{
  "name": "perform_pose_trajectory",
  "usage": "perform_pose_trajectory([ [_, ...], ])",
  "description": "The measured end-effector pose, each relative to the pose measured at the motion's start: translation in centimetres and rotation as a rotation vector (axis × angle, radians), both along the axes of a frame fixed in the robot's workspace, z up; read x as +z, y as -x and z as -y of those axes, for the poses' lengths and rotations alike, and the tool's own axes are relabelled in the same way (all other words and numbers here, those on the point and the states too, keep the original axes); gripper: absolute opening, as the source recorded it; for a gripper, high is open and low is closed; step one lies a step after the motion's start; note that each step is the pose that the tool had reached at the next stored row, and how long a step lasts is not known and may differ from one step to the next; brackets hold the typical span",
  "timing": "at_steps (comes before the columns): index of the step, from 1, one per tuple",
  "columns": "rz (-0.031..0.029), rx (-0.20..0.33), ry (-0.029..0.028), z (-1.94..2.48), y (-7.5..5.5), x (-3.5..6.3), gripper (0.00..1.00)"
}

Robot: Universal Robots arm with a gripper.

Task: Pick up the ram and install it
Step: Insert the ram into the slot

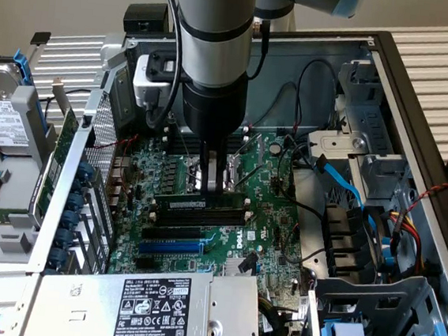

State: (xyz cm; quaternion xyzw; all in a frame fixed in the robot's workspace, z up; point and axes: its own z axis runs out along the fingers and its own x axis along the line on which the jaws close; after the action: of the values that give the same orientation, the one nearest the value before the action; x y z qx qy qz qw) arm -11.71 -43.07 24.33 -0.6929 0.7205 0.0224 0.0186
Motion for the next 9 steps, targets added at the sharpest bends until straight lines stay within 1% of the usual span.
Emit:
perform_pose_trajectory([
  [7, -0.0011, -0.003, 0.0000, 0.00, 0.00, -0.14, 0.12],
  [9, -0.0043, -0.003, 0.0000, 0.00, 0.00, -0.17, 0.12],
])
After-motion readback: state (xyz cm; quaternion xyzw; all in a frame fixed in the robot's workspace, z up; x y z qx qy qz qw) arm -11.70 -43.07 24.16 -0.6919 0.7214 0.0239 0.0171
